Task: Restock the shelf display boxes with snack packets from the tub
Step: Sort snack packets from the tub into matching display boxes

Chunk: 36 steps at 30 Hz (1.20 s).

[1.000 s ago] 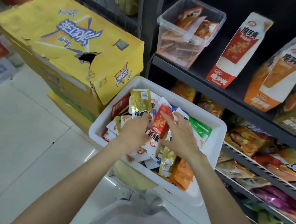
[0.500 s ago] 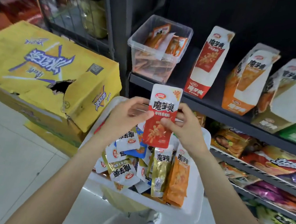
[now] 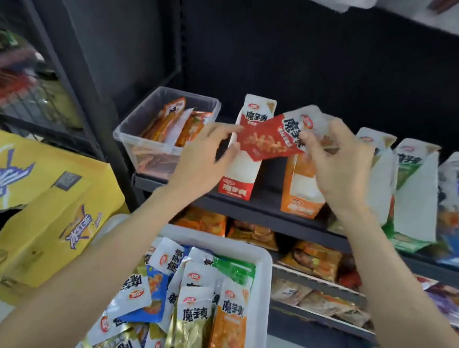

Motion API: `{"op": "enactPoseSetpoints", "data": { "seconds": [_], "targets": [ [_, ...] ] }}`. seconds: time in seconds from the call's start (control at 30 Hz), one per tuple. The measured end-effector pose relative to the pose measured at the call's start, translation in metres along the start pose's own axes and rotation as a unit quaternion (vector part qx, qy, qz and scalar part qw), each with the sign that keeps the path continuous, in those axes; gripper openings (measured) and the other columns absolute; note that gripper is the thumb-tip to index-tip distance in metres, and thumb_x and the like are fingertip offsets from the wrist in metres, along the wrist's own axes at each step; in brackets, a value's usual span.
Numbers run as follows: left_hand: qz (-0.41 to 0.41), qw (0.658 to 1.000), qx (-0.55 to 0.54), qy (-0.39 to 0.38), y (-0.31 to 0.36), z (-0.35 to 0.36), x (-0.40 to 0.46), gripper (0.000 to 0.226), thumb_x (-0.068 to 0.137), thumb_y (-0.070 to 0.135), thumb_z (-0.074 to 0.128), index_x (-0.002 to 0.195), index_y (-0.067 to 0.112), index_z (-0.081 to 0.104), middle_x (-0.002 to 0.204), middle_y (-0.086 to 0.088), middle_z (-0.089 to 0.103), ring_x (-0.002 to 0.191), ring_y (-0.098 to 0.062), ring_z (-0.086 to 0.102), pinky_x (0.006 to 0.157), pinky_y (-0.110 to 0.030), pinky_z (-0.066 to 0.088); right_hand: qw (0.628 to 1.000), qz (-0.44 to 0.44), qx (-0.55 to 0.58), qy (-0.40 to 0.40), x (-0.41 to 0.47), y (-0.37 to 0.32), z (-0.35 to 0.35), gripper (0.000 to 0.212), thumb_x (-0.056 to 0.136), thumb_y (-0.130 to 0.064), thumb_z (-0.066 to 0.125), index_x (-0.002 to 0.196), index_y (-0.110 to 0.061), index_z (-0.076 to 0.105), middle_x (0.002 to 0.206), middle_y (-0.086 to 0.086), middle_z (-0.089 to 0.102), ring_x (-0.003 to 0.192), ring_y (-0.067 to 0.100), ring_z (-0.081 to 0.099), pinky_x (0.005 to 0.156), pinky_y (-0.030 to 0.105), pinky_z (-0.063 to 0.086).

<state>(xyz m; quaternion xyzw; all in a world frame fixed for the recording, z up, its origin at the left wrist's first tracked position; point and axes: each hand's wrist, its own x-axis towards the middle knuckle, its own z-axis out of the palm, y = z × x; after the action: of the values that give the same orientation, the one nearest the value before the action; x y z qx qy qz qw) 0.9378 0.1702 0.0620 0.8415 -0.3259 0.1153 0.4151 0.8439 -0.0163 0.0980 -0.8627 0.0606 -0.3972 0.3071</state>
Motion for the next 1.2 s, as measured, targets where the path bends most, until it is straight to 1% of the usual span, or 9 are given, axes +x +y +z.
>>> {"op": "enactPoseSetpoints", "data": {
  "seconds": [0.07,0.2,0.27,0.37,0.5,0.63,0.77,0.93,1.2],
  "targets": [
    [-0.029,0.997,0.067,-0.007,-0.006,0.009,0.010,0.048,0.092,0.022,0.057,0.138,0.021,0.042,0.139,0.000,0.045,0.126,-0.012,0.043,0.098,-0.018,0.032,0.999,-0.020,-0.027,0.030,0.023,0.017,0.008,0.027,0.094,-0.034,0.057,0.081,-0.010,0.058,0.061,0.003,0.058,0.055,0.016,0.057,0.050,0.036,0.042],
    [-0.082,0.990,0.097,-0.063,-0.023,0.034,0.017,0.067,0.089,0.023,0.062,0.147,0.014,0.028,0.146,-0.007,0.040,0.130,-0.020,0.043,0.100,-0.027,0.037,0.989,-0.095,-0.109,0.015,0.064,0.030,0.032,0.022,0.093,-0.027,0.059,0.082,-0.008,0.058,0.062,-0.006,0.046,0.055,0.018,0.051,0.052,0.028,0.031],
    [-0.132,0.982,0.103,-0.085,-0.032,0.043,0.021,0.075,0.089,0.031,0.062,0.149,0.013,0.020,0.147,-0.007,0.040,0.128,-0.022,0.047,0.101,-0.038,0.045,0.975,-0.120,-0.185,-0.040,0.078,0.029,0.047,0.021,0.094,-0.028,0.056,0.089,-0.007,0.058,0.068,-0.004,0.047,0.066,0.026,0.058,0.059,0.029,0.028],
    [-0.178,0.978,0.073,-0.080,-0.039,0.048,0.026,0.071,0.092,0.025,0.059,0.150,0.014,0.021,0.144,-0.006,0.046,0.123,-0.022,0.053,0.100,-0.041,0.046,0.946,-0.105,-0.264,-0.157,0.091,0.028,0.068,0.024,0.099,-0.033,0.048,0.105,-0.011,0.057,0.090,0.009,0.063,0.088,0.035,0.061,0.066,0.034,0.031],
    [-0.161,0.979,0.084,-0.093,-0.043,0.050,0.026,0.053,0.094,0.006,0.050,0.144,0.016,0.037,0.131,-0.007,0.059,0.107,-0.024,0.063,0.091,-0.041,0.052,0.942,-0.089,-0.250,-0.206,0.097,0.046,0.091,0.021,0.094,-0.031,0.056,0.093,-0.010,0.060,0.085,0.008,0.060,0.087,0.031,0.058,0.066,0.033,0.034],
    [-0.157,0.981,0.070,-0.088,-0.043,0.054,0.023,0.047,0.095,0.019,0.053,0.141,0.017,0.043,0.126,-0.002,0.062,0.106,-0.020,0.063,0.088,-0.039,0.054,0.944,-0.063,-0.218,-0.239,0.103,0.058,0.101,0.025,0.091,-0.030,0.059,0.075,-0.011,0.050,0.072,-0.001,0.046,0.081,0.022,0.046,0.064,0.033,0.034],
    [-0.161,0.982,0.056,-0.076,-0.039,0.056,0.025,0.053,0.092,0.030,0.059,0.141,0.017,0.042,0.129,0.002,0.060,0.108,-0.016,0.062,0.090,-0.032,0.051,0.950,-0.056,-0.199,-0.235,0.107,0.061,0.108,0.019,0.091,-0.029,0.060,0.078,-0.015,0.055,0.079,0.000,0.054,0.086,0.020,0.051,0.066,0.032,0.036],
    [-0.130,0.985,0.076,-0.082,-0.035,0.060,0.025,0.059,0.086,0.026,0.068,0.139,0.019,0.044,0.126,0.002,0.061,0.102,-0.015,0.063,0.082,-0.022,0.045,0.963,-0.039,-0.148,-0.221,0.107,0.068,0.115,0.019,0.091,-0.028,0.061,0.106,-0.020,0.069,0.101,0.003,0.067,0.098,0.019,0.058,0.076,0.033,0.047],
    [-0.119,0.984,0.113,-0.073,-0.041,0.055,0.026,0.052,0.091,0.012,0.058,0.140,0.020,0.044,0.125,-0.003,0.063,0.102,-0.022,0.064,0.083,-0.031,0.052,0.978,-0.056,-0.149,-0.134,0.107,0.071,0.117,0.021,0.091,-0.018,0.060,0.111,-0.015,0.066,0.106,0.005,0.066,0.102,0.020,0.057,0.078,0.031,0.048]
  ]
}}
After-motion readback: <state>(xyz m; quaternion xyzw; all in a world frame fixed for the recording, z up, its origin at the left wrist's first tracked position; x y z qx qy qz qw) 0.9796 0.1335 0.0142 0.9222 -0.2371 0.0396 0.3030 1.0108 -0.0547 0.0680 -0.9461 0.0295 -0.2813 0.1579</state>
